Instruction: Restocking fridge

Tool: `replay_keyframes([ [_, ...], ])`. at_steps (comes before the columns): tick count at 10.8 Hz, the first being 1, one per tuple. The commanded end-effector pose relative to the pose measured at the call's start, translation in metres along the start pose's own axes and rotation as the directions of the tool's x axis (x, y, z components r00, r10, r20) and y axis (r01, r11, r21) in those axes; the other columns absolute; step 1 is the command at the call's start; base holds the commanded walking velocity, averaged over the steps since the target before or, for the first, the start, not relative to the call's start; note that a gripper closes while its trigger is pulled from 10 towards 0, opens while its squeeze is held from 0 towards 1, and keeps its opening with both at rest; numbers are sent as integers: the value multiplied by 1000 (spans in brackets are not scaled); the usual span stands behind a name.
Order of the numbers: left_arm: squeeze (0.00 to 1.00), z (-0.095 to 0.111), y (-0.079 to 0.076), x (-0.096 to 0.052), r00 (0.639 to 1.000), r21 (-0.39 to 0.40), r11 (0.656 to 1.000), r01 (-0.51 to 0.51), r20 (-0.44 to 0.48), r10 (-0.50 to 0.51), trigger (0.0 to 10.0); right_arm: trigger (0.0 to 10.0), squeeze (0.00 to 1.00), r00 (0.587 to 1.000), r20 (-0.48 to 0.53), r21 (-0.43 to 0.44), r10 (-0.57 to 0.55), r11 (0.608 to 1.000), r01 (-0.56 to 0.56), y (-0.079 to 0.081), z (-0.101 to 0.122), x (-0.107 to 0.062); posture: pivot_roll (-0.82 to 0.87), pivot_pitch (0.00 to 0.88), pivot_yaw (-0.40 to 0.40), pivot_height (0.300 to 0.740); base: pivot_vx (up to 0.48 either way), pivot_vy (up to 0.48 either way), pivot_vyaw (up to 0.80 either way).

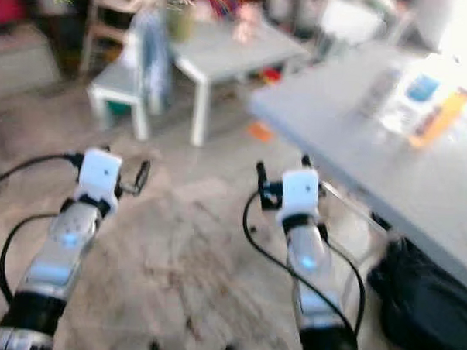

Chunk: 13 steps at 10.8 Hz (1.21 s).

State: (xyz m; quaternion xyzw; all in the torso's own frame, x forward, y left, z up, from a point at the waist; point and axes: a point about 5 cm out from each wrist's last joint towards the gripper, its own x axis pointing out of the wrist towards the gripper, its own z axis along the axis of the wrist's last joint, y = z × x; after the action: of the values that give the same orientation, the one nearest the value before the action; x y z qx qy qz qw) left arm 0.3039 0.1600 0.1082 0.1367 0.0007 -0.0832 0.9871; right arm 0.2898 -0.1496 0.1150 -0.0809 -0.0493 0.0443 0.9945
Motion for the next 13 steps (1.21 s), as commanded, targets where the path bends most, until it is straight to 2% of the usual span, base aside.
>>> replay_keyframes([
  [1, 0, 7, -11, 3, 999, -15, 1000, 27, 24, -27, 10000, 10000, 0, 1000, 3, -23, -26, 999, 26, -11, 1, -1, 54, 67, -65, 740, 461, 0, -800],
  [4, 0, 10, -9, 6, 999, -54, 998, 14, 30, -13, 10000, 10000, 0, 1000, 14, -33, -17, 999, 18, -10, 3, 0, 55, 64, -68, 740, 464, 0, -644],
  [10, 0, 10, -9, 4, 999, -61, 998, 17, 33, -15, 10000, 10000, 0, 1000, 18, -49, -2, 999, 3, -6, 2, -2, 60, 66, -68, 740, 445, 0, 0],
  [13, 0, 11, -11, 3, 999, -58, 998, 12, 42, -10, 10000, 10000, 0, 1000, 15, -52, 8, 999, -8, -5, 0, -2, 64, 69, -73, 740, 0, 0, 0],
])
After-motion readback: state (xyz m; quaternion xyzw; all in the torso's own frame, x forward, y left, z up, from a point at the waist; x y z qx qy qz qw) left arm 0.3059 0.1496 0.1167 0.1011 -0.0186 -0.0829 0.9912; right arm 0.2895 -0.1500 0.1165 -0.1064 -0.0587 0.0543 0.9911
